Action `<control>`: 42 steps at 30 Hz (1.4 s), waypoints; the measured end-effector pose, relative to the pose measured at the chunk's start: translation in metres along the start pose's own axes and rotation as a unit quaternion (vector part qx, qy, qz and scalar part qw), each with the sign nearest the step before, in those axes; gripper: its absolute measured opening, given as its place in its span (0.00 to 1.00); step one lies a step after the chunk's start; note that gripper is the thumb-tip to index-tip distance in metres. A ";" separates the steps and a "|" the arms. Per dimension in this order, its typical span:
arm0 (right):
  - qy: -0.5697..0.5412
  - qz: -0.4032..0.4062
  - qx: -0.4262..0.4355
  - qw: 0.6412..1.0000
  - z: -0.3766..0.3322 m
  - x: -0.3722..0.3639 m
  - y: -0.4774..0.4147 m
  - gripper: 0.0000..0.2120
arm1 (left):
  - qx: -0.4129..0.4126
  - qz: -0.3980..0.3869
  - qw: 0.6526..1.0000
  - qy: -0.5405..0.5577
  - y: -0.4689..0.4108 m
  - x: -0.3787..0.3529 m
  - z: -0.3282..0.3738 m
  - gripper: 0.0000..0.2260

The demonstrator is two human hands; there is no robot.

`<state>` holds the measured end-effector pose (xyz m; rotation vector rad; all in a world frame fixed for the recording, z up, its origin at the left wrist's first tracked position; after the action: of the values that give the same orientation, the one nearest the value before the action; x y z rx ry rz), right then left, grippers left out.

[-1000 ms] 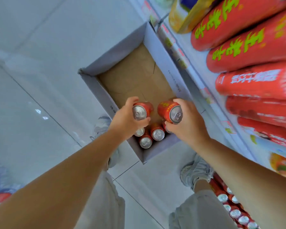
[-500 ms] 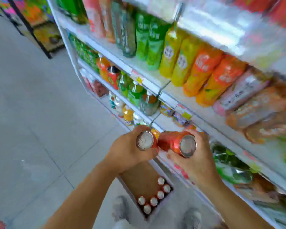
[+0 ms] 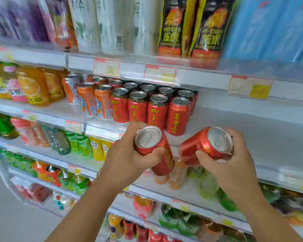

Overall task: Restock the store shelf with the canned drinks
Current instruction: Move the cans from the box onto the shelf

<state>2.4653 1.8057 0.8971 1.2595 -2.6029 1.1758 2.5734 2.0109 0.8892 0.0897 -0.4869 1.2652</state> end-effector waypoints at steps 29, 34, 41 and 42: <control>-0.022 -0.099 -0.126 0.987 0.134 0.011 -0.128 0.43 | -0.006 0.076 0.997 -0.007 -0.085 -0.053 0.029 0.26; 0.028 -0.113 -0.133 0.984 0.147 0.002 -0.139 0.41 | -0.001 0.066 0.998 0.014 -0.089 -0.051 0.027 0.27; 0.029 -0.095 -0.132 0.986 0.174 0.007 -0.179 0.32 | 0.004 0.047 0.998 0.029 -0.091 -0.050 0.023 0.25; 0.035 -0.085 -0.124 0.988 0.177 0.006 -0.183 0.29 | 0.000 0.044 0.999 0.030 -0.091 -0.050 0.024 0.24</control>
<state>2.6362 1.6171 0.8854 1.3288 -2.4413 0.8235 2.6401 1.9301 0.9085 0.0307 -0.4439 1.3511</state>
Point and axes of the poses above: each hand's wrist, its own y-axis away from the middle knuckle, its own x-axis out of the back of the hand, z = x × y, the point moved 3 cm from there along -y, towards the middle knuckle, and after that the axes turned 14 degrees about x, right-handed, at the moved point
